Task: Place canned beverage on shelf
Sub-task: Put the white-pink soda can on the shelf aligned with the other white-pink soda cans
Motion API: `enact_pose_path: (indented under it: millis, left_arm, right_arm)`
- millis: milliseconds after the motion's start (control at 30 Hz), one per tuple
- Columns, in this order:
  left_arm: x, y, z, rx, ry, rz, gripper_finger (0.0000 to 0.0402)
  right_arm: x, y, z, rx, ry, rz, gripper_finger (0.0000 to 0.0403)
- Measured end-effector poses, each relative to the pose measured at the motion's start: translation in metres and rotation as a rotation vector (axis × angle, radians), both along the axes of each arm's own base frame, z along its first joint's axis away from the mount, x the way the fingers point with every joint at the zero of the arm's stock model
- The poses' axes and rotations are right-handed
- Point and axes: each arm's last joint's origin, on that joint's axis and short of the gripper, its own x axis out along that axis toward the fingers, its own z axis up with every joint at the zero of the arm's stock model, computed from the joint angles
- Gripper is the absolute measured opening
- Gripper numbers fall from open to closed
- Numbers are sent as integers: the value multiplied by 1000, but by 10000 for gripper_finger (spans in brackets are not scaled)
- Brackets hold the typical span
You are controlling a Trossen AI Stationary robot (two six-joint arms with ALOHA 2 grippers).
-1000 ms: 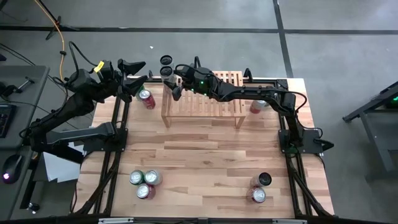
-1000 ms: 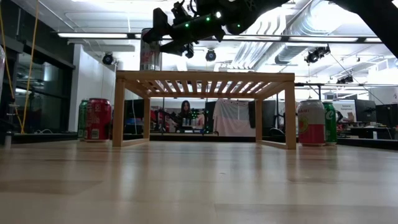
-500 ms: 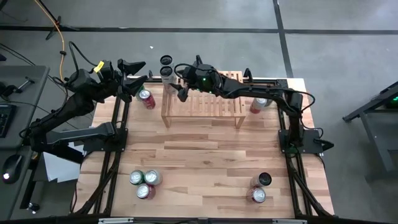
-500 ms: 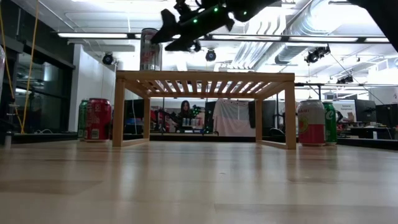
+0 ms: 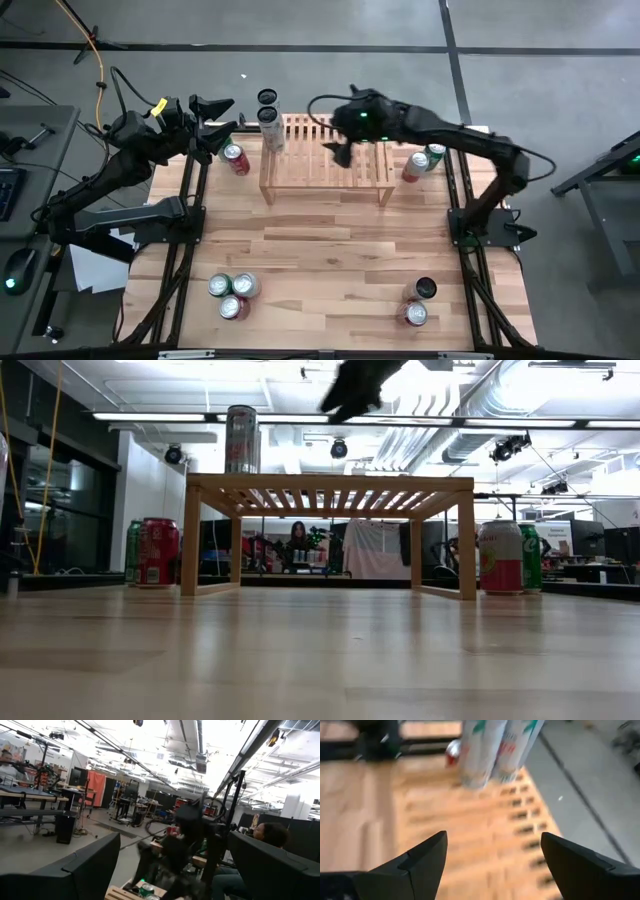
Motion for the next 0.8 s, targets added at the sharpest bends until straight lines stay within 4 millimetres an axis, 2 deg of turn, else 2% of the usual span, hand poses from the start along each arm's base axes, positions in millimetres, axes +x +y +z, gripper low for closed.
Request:
enact_pose_path:
  millis: [100, 200, 433, 600, 700, 800]
  left_arm:
    - [0, 0, 0, 0, 0, 0, 360]
    - [1, 1, 0, -2, 4, 0, 360]
    - [6, 3, -2, -11, 19, 1, 360]
    - [9, 5, -4, -17, 31, 1, 360]
    - [11, 6, -5, -21, 37, 1, 360]
    - [12, 6, -5, -23, 38, 0, 360]
  right_arm:
    - [-30, 12, 14, 61, 35, 20, 307]
    - [-59, 27, 16, 109, 27, 17, 307]
    - [-117, 63, -11, 305, -174, -91, 307]
    - [-142, 75, -15, 494, -408, -157, 307]
    - [-149, 76, -9, 569, -556, -165, 307]
    - [-150, 76, 0, 565, -645, -142, 307]
